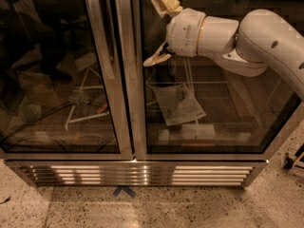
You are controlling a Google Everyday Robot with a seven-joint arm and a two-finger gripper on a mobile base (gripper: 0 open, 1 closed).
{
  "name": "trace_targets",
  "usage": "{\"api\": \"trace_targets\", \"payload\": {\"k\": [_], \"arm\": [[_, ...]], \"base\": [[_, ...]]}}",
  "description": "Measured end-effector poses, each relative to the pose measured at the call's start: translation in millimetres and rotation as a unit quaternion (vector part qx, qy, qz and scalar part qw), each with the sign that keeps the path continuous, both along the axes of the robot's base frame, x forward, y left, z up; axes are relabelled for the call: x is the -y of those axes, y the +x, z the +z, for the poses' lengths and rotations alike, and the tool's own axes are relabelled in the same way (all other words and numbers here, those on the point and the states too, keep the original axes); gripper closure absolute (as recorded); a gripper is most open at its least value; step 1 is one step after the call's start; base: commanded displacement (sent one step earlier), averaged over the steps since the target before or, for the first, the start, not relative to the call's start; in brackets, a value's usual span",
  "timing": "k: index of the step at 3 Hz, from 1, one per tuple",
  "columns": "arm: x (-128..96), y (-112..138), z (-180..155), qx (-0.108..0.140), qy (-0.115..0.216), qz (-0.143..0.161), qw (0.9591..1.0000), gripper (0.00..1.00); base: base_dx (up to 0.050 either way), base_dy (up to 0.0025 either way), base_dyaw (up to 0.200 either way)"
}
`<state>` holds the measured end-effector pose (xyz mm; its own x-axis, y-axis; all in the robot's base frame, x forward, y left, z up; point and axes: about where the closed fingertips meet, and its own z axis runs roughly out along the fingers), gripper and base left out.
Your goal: Pick orange can from top drawer and place on counter
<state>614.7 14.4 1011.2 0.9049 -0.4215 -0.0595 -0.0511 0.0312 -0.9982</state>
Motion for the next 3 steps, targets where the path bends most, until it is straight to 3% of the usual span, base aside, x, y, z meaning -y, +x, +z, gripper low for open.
{"api": "trace_targets", "payload": {"k": [1,3], "arm": [[5.3,3.4,2.5,0.021,-0.002,0.004,0.9998,0.25],[5.9,6.0,-0.3,0.027,0.000,0.012,0.9996,0.72]], "base": [[0.000,0.00000,0.000],[0.000,0.00000,0.000]]}}
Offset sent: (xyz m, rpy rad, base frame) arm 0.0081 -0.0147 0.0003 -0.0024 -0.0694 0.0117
